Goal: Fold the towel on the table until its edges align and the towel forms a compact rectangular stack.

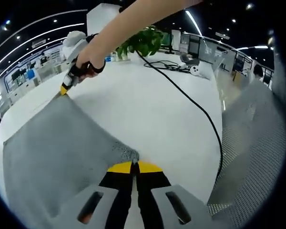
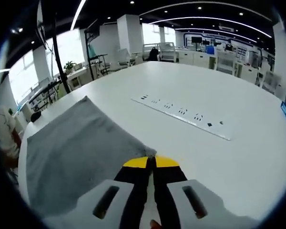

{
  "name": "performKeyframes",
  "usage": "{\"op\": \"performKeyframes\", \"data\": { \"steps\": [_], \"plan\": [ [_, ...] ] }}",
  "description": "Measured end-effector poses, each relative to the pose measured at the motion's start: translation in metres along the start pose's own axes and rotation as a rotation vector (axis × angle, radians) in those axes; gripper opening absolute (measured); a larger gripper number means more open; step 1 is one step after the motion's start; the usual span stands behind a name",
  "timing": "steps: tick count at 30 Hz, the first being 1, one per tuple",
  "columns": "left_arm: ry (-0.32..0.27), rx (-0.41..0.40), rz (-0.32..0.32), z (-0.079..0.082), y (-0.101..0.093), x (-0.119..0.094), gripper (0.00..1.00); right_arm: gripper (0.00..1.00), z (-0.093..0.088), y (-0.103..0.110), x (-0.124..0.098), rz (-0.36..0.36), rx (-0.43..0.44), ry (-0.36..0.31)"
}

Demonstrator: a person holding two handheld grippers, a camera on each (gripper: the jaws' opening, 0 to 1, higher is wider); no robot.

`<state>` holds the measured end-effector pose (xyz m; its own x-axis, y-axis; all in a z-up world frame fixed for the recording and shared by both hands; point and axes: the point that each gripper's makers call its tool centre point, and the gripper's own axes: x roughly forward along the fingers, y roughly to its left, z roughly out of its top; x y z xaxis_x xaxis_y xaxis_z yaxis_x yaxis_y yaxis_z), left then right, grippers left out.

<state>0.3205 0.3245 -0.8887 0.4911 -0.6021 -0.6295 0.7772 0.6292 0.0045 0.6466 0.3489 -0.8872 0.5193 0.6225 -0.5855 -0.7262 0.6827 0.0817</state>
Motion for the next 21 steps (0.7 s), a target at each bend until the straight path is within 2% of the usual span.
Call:
{"op": "performKeyframes", "data": {
  "steps": [1,3,6,11,13,14,18,21],
  "plan": [
    [-0.031,-0.054,-0.01,0.007,-0.002,-0.001,0.02,0.01,0.001,0.0,-0.001,-0.001,0.0,-0.001],
    [-0.08,-0.092,-0.027,0.018,-0.003,-0.004,0.02,0.01,0.005,-0.003,-0.005,-0.006,-0.001,-0.007],
    [-0.123,-0.127,-0.043,0.031,-0.006,-0.01,0.02,0.01,0.012,-0.004,-0.015,-0.017,-0.006,-0.015],
    [-0.157,-0.128,-0.057,0.046,-0.011,-0.016,0.02,0.01,0.025,-0.006,-0.027,-0.029,-0.01,-0.031],
    [-0.212,-0.218,-0.077,0.057,-0.015,-0.02,0.02,0.01,0.03,-0.007,-0.031,-0.028,0.027,-0.049],
    [-0.232,-0.237,-0.079,0.06,-0.015,-0.023,0.02,0.01,0.035,-0.006,-0.034,-0.025,0.025,-0.052],
    [-0.273,-0.263,-0.088,0.07,-0.018,-0.032,0.02,0.0,0.042,-0.004,-0.045,-0.037,0.008,-0.054],
    [-0.283,-0.259,-0.086,0.073,-0.019,-0.034,0.02,0.0,0.049,0.001,-0.054,-0.042,0.013,-0.07]
  ]
}}
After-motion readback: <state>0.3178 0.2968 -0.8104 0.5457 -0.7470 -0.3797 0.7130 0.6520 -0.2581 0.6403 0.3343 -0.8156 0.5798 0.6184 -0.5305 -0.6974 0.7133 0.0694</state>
